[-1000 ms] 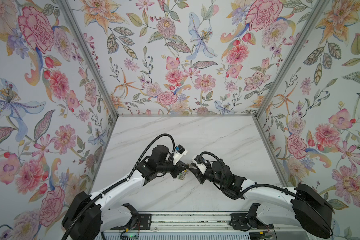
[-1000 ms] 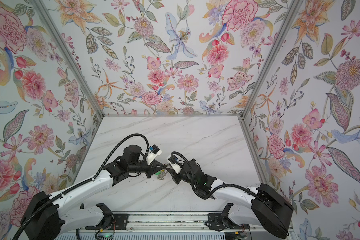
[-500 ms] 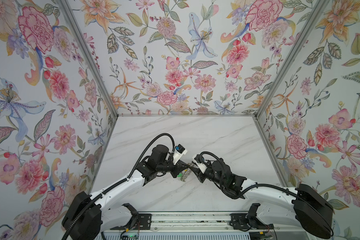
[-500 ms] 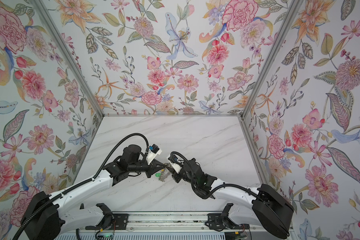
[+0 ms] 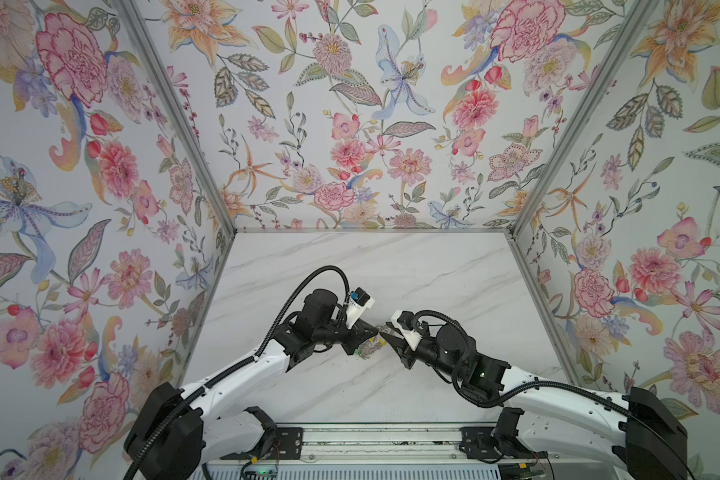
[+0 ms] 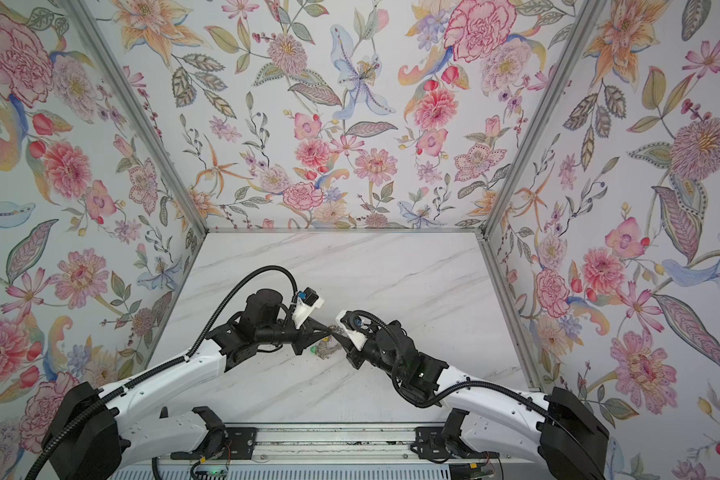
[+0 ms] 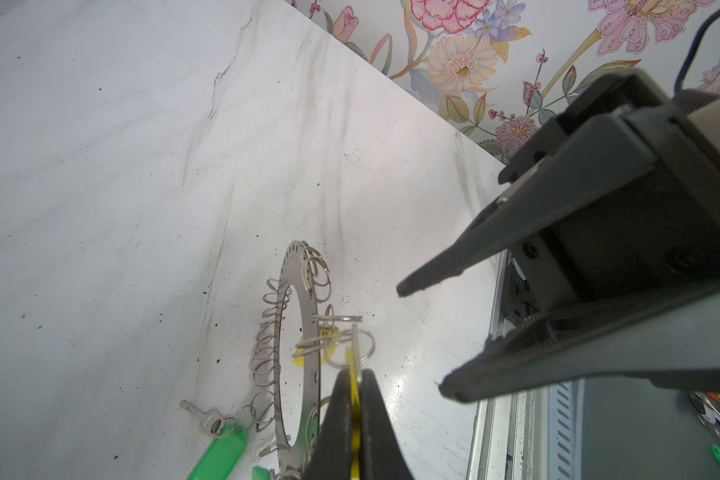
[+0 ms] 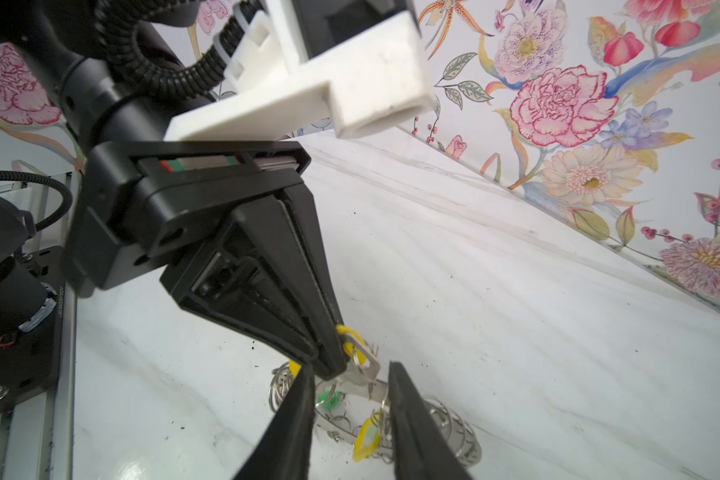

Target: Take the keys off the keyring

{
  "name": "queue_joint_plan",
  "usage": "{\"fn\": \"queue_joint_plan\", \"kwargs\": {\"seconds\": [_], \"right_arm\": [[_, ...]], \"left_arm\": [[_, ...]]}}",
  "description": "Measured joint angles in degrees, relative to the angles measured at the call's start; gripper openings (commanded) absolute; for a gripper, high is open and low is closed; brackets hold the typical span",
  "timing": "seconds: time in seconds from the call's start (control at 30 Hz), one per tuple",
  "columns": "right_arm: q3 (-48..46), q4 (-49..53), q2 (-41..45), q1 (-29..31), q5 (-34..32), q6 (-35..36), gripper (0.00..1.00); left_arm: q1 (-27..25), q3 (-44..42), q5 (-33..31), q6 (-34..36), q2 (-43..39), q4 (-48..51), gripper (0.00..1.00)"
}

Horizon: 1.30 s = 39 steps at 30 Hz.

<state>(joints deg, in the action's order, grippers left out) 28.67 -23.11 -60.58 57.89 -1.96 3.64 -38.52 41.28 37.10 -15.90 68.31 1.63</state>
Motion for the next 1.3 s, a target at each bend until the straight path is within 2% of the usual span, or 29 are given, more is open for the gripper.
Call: {"fn": "queue_joint_plan", "kwargs": {"seconds": [0.33,0.73,1.3], "right_arm": [[-0.37,-0.74,-5.33,-0.24,2.03,-1.79,0.31],[0.24,-1.46,-7.69,-4.74,5.18,-2.54,0.32],[3.26,0.63,-10.75,-4.28,5.33,-0.2,0.27]], "left_arm": [[0.0,0.0,-0.11,0.0,0.04,0.02,0.0],[0.26,0.0,0.04,-0.02,0.02,-0.04,0.0],[0.44,0.0,-0.17,-0.02,-0.09,-0.22,0.0]]}}
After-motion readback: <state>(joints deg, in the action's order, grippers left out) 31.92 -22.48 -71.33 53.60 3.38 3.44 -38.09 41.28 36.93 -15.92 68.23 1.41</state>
